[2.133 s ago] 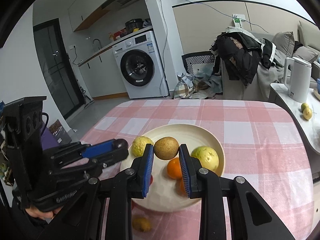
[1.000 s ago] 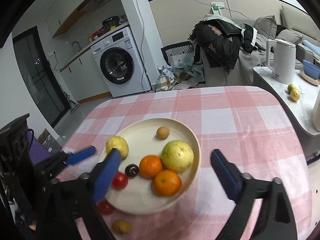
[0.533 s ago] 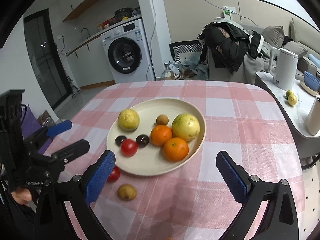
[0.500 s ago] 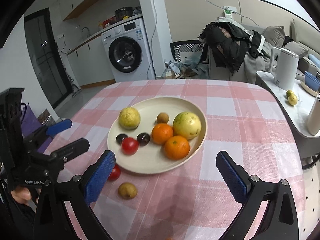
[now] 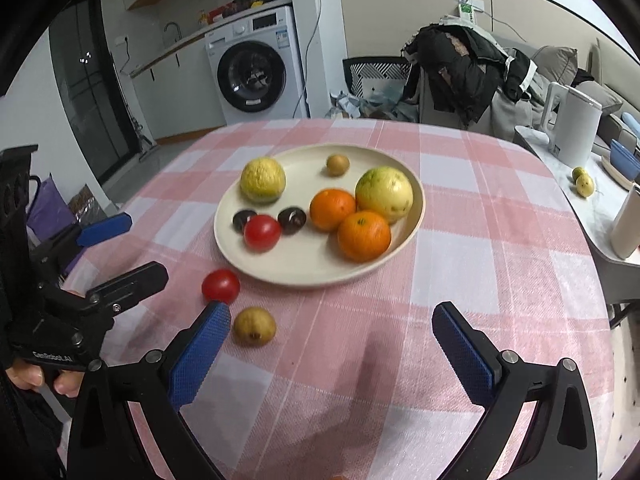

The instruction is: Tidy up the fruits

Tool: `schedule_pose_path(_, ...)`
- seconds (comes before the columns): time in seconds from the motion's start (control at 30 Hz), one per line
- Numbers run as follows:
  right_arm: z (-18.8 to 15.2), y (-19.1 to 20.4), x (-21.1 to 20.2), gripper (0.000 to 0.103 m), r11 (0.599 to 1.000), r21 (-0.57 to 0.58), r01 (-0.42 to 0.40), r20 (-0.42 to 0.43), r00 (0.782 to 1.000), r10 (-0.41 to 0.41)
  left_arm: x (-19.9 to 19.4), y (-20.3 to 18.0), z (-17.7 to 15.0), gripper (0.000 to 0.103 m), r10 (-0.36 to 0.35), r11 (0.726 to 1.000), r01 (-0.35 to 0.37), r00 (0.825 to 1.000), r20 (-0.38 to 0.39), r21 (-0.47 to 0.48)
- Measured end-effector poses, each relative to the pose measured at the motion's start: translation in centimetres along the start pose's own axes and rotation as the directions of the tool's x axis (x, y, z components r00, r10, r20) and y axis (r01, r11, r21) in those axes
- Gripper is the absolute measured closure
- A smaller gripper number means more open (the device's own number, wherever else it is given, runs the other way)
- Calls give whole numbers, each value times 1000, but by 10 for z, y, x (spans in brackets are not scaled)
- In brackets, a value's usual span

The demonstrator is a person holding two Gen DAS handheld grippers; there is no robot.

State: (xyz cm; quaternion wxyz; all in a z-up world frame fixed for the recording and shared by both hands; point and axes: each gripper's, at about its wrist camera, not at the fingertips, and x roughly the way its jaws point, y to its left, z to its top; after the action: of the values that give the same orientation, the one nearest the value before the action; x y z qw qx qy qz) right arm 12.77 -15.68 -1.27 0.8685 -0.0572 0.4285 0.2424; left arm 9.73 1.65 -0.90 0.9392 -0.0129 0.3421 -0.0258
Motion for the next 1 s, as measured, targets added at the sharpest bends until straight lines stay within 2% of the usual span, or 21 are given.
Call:
schedule_pose_path(0.4, -6, 6, 11, 0, 999, -35, 2, -38, 999, -3, 14, -3, -8, 1, -11, 1000, 11, 999, -46, -1)
schedule_pose_path(1.0, -17, 23, 35, 3, 994, -111, -21, -126, 992, 7, 21, 8, -8, 1, -2, 999, -1, 998, -61, -45)
